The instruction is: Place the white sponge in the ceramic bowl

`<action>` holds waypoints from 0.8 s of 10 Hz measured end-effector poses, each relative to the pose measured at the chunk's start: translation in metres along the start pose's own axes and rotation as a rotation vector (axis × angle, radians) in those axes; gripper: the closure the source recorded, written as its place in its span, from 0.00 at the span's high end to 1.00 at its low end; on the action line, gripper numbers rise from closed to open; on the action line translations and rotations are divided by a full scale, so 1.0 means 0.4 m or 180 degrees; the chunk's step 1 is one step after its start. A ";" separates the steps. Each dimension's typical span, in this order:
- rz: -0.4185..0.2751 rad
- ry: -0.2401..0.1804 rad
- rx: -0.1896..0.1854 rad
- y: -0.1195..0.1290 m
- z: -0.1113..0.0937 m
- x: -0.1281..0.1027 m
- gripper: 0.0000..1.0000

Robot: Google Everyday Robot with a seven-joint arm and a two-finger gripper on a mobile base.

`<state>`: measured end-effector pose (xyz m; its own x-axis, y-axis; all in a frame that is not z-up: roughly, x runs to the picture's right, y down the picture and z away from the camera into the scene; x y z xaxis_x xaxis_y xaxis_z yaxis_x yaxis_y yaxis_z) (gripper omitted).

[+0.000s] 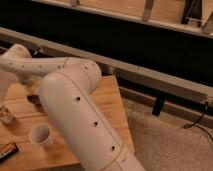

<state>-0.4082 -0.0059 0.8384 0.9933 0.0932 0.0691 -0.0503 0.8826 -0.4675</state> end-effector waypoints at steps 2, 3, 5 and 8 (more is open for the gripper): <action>-0.0063 0.0036 -0.0017 -0.009 0.032 -0.014 0.00; -0.0079 0.0055 -0.0034 -0.010 0.048 -0.016 0.00; -0.0113 0.0120 -0.0075 -0.014 0.082 -0.014 0.00; -0.0130 0.0188 -0.0147 -0.019 0.127 -0.005 0.00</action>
<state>-0.4149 0.0108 0.8864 0.9989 0.0288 0.0374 -0.0059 0.8628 -0.5055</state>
